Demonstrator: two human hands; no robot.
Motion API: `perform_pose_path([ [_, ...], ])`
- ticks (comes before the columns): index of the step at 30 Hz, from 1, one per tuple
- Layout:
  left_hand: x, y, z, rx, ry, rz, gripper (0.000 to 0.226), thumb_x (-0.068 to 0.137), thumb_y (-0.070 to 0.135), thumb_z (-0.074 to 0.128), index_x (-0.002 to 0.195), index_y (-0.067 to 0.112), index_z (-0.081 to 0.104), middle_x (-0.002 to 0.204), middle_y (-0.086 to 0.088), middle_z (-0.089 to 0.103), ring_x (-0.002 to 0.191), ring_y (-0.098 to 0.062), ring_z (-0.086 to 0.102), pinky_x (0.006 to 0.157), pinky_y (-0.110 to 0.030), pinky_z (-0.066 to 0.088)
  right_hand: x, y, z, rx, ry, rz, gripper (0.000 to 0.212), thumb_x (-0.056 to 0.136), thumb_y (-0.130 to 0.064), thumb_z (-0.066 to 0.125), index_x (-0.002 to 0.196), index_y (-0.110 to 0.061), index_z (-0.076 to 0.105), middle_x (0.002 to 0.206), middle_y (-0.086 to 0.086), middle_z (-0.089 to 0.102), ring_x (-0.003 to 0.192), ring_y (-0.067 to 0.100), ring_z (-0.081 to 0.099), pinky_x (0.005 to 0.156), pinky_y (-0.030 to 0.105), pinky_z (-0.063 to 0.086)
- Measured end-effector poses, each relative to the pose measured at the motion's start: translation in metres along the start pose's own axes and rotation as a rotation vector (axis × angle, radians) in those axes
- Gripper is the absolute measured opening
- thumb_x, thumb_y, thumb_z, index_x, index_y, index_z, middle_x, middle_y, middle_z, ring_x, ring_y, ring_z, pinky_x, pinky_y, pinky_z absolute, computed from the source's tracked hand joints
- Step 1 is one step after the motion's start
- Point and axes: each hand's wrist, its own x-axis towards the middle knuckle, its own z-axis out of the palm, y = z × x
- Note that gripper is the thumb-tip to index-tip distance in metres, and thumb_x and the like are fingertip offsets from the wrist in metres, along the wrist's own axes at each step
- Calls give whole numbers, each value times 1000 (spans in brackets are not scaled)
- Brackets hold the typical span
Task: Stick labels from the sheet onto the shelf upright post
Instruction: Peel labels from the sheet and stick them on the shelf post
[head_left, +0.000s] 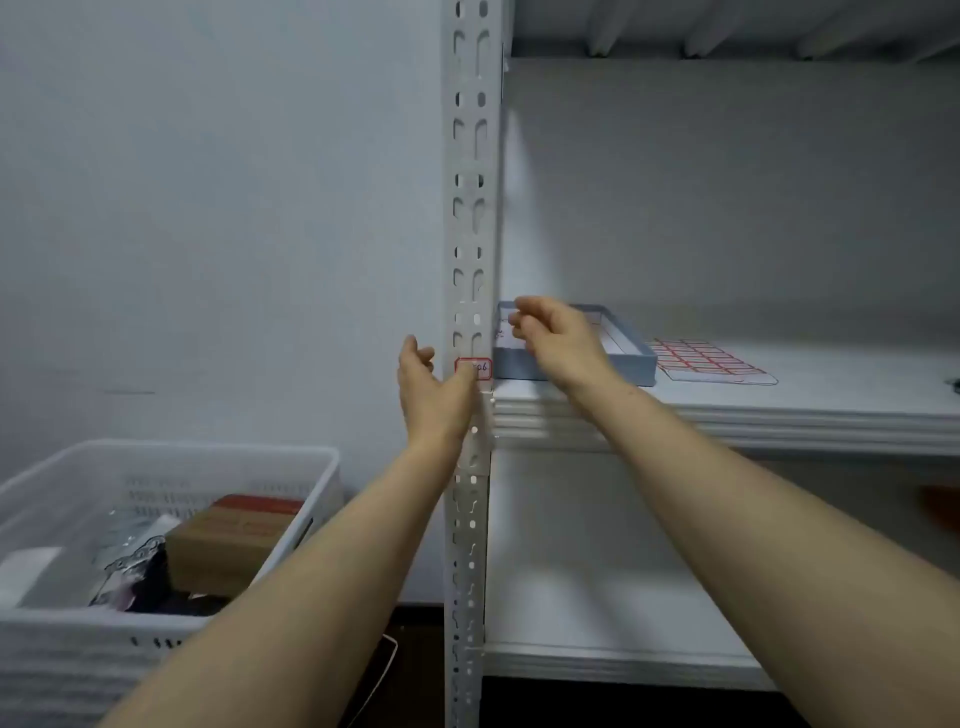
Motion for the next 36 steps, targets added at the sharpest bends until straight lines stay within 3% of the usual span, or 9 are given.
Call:
perform_pose_path([
  [3, 6, -5, 2, -92, -111, -36, 77, 83, 16, 67, 148, 13, 26, 121, 2, 53, 109, -13, 54, 94, -26, 42, 11, -4, 9, 56, -34, -6, 39, 98, -13, 42, 137, -7, 43, 137, 7, 52, 125, 18, 50, 110, 37, 37],
  [6, 9, -10, 5, -102, -142, 24, 43, 80, 20, 69, 121, 13, 57, 102, 0, 65, 89, -12, 61, 82, -27, 51, 17, -7, 18, 148, -121, -21, 32, 98, -11, 42, 128, -8, 52, 121, 3, 62, 112, 16, 59, 99, 31, 47],
  [8, 11, -11, 5, -120, -135, 53, 24, 82, 17, 67, 106, 14, 62, 90, 0, 66, 76, -9, 60, 71, -21, 50, 19, -7, 22, 195, -147, -29, 27, 98, -11, 44, 122, -10, 56, 108, 1, 65, 99, 13, 64, 89, 26, 52],
  [11, 11, -13, 6, -130, -143, 58, 12, 84, 16, 66, 95, 18, 60, 81, 2, 61, 67, -5, 55, 61, -13, 47, 23, -5, 22, 231, -140, -46, 24, 96, -11, 49, 118, -9, 59, 101, -1, 67, 93, 13, 65, 86, 28, 54],
  [15, 9, -14, 11, -142, -121, 33, 20, 86, 16, 61, 106, 19, 58, 84, 7, 61, 72, -3, 55, 63, -11, 48, 24, -5, 18, 207, -163, -55, 24, 95, -10, 50, 117, -7, 60, 92, -4, 66, 85, 9, 64, 84, 26, 54],
  [20, 7, -16, 17, -130, -77, 63, 26, 86, 12, 57, 112, 17, 57, 93, 3, 64, 80, -7, 58, 77, -21, 49, 20, -3, 21, 195, -134, -85, 26, 95, -10, 52, 118, -6, 60, 99, 0, 66, 93, 14, 63, 91, 31, 52],
  [25, 9, -17, 21, -147, -46, 97, 19, 87, 9, 54, 104, 15, 55, 85, 4, 60, 72, -5, 54, 67, -13, 46, 18, -1, 24, 207, -91, -110, 24, 94, -9, 52, 116, -3, 61, 100, 3, 66, 101, 24, 64, 93, 37, 51],
  [36, 10, -19, 21, -206, -36, 38, 15, 88, 14, 57, 103, 15, 56, 86, 0, 59, 72, -8, 54, 60, -9, 45, 17, 2, 25, 259, -83, -126, 23, 93, -7, 52, 114, -2, 61, 97, 2, 65, 90, 12, 62, 85, 24, 52],
])
